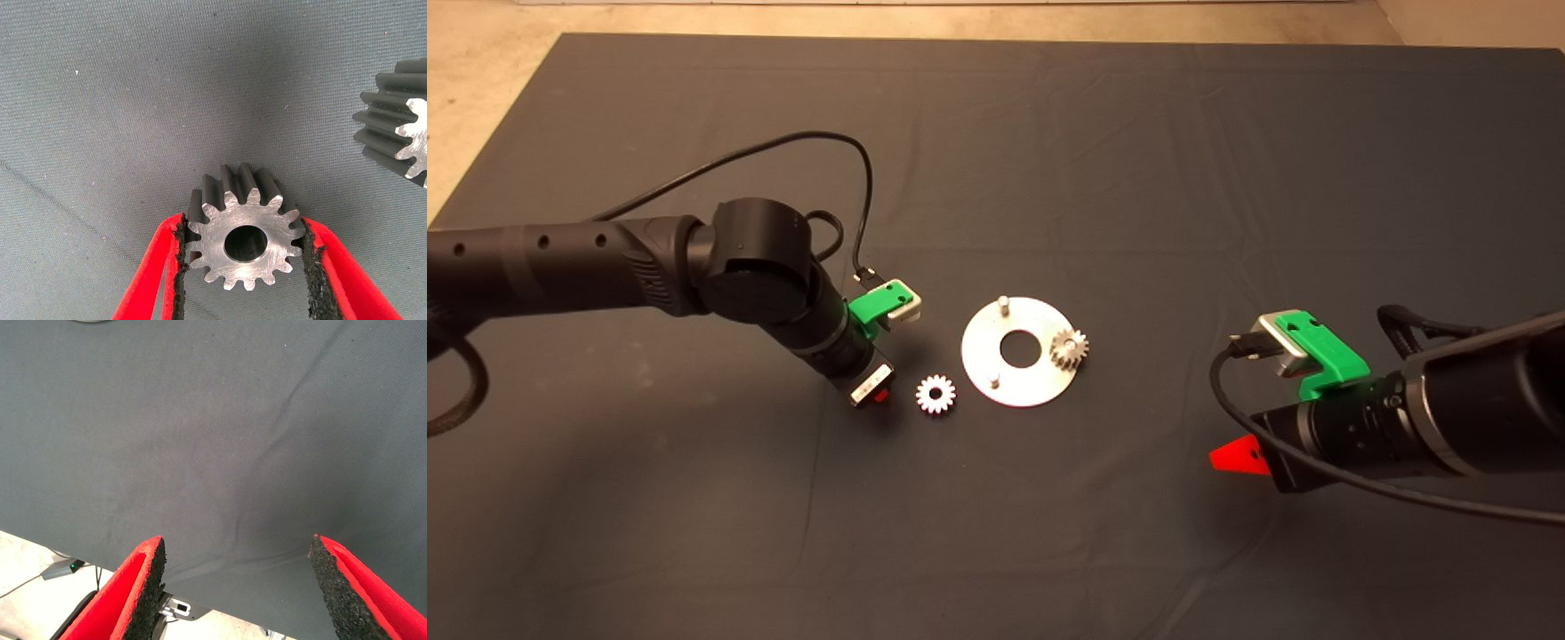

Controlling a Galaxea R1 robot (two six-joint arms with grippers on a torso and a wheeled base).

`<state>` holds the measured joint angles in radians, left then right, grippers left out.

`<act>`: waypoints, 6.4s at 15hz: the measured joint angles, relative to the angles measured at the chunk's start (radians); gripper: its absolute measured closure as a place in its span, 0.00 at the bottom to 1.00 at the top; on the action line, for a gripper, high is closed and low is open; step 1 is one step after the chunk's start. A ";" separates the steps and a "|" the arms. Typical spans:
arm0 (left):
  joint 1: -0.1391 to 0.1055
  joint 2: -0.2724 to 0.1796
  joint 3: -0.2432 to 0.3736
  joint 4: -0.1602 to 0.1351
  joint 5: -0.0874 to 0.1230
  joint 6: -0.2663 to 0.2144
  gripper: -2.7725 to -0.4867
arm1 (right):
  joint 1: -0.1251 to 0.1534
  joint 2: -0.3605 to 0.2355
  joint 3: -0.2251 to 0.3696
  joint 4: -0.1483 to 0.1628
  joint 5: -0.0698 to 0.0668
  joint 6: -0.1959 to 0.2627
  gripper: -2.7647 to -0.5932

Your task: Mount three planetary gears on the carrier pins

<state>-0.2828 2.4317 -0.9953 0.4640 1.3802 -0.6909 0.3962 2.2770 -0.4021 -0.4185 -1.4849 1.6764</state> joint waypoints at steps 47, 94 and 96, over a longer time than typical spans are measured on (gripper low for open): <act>-0.153 0.320 -0.195 -0.024 0.133 0.151 0.87 | 0.000 0.020 0.010 0.002 -0.007 0.000 0.53; -0.155 0.452 -0.377 -0.120 -0.027 0.236 0.87 | 0.000 0.014 0.011 0.023 -0.009 0.000 0.53; -0.153 0.452 -0.377 -0.120 -0.029 0.239 0.87 | 0.000 0.017 0.012 0.024 -0.009 0.000 0.53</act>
<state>-0.4357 2.8840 -1.3723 0.3445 1.3513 -0.4521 0.3960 2.2938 -0.3901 -0.3949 -1.4937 1.6764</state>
